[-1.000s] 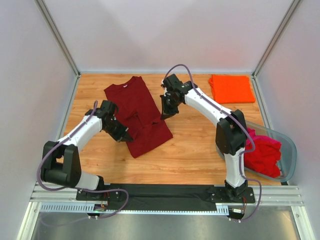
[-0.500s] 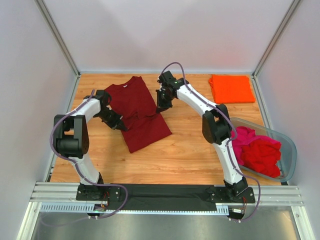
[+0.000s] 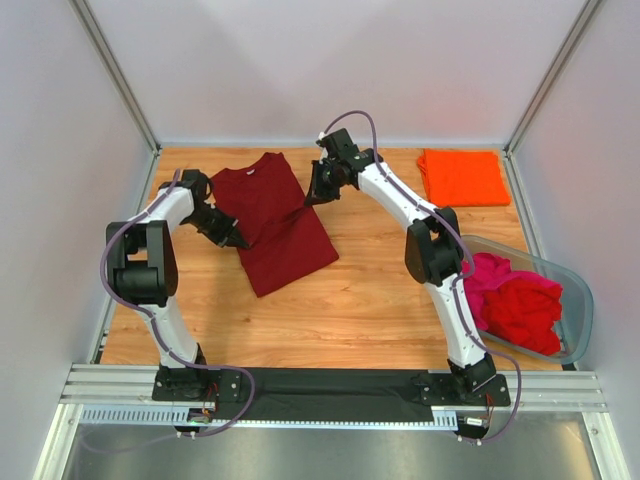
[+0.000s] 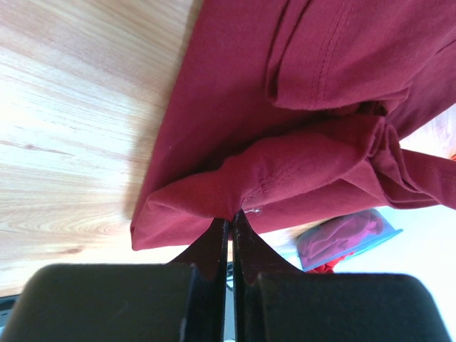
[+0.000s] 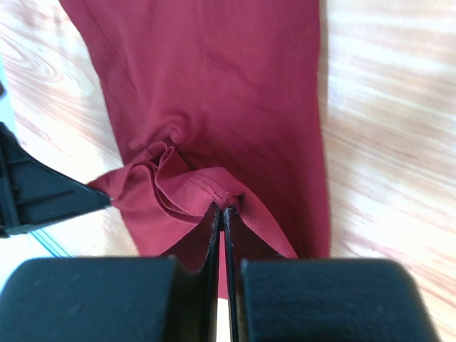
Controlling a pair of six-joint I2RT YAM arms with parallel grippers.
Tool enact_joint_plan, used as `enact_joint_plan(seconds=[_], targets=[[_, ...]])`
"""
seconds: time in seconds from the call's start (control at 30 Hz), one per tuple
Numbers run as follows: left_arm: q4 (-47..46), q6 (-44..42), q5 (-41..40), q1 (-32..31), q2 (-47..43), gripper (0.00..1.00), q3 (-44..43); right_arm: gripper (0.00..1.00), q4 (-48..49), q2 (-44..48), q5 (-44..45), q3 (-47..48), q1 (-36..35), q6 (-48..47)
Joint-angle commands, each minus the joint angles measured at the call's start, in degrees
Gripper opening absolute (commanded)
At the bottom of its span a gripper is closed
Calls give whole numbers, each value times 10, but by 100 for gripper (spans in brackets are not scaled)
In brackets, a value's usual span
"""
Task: Fold and stack the t-shirts
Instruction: Fold the tshirt
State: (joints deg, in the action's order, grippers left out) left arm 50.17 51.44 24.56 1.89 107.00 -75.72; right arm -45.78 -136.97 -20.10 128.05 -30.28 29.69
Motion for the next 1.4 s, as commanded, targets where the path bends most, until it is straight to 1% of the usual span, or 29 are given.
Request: enact_joint_plan(seconds=[0.0, 0.23, 0.33, 0.5, 0.57, 0.6, 0.63, 0.67, 0.7, 0.73, 0.77, 0.8, 0.83, 0.87, 0.9, 0.93, 1.03, 1.1, 1.13, 1.17, 1.2, 1.27, 1.3, 1.37], targets=[[2, -7, 11, 11, 2, 0, -14, 0, 42, -21, -6, 25, 8, 23], [-6, -5, 23, 34, 35, 0, -37, 0, 66, -45, -25, 32, 12, 34], [10, -14, 19, 47, 54, 0, -64, 0, 74, -59, -32, 43, 16, 40], [-1, -15, 26, 59, 84, 0, -94, 1, 98, -72, -40, 72, 18, 45], [7, -22, 32, 59, 100, 0, -118, 3, 119, -78, -45, 73, 18, 52], [19, -26, 31, 60, 113, 2, -127, 9, 126, -80, -50, 77, 19, 54], [25, -38, 32, 60, 117, 13, -137, 14, 129, -87, -54, 81, 20, 55], [33, -43, 22, 60, 120, 18, -153, 17, 132, -88, -57, 84, 22, 58], [40, -49, 13, 60, 120, 23, -160, 23, 130, -89, -61, 91, 22, 59], [54, -61, 5, 60, 116, 31, -166, 27, 126, -84, -63, 92, 23, 56], [63, -67, -19, 61, 110, 35, -182, 30, 106, -79, -62, 92, 26, 42], [83, -75, -32, 61, 106, 36, -190, 35, 95, -69, -59, 80, 28, 31], [93, -82, -44, 61, 102, 43, -198, 37, 85, -59, -55, 65, 29, 20], [101, -94, -76, 62, 95, 45, -207, 39, 69, -32, -51, 49, 30, -2], [109, -100, -92, 60, 79, 46, -205, 42, 60, -18, -50, 32, 31, -15], [107, -105, -110, 60, 71, 48, -195, 44, 42, -5, -53, -7, 33, -25], [92, -129, -122, 54, 35, 49, -163, 47, 11, 41, -49, -74, 35, -79], [59, -147, -106, 46, 13, 49, -119, 49, -7, 63, -47, -108, 35, -106], [42, -154, -92, 43, 6, 48, -83, 49, -13, 67, -49, -132, 34, -113], [17, -161, -43, 39, -7, 47, -65, 49, -16, 71, -56, -140, 34, -119], [-26, -166, -19, 37, -9, 45, -49, 49, -19, 72, -67, -147, 35, -126], [-58, -169, 36, 38, -3, 42, -24, 50, -21, 72, -83, -165, 34, -140], [-73, -170, 48, 38, 2, 37, -23, 50, -19, 71, -98, -172, 35, -142], [-74, -170, 56, 38, 14, 34, -32, 50, -12, 68, -100, -182, 35, -147]])
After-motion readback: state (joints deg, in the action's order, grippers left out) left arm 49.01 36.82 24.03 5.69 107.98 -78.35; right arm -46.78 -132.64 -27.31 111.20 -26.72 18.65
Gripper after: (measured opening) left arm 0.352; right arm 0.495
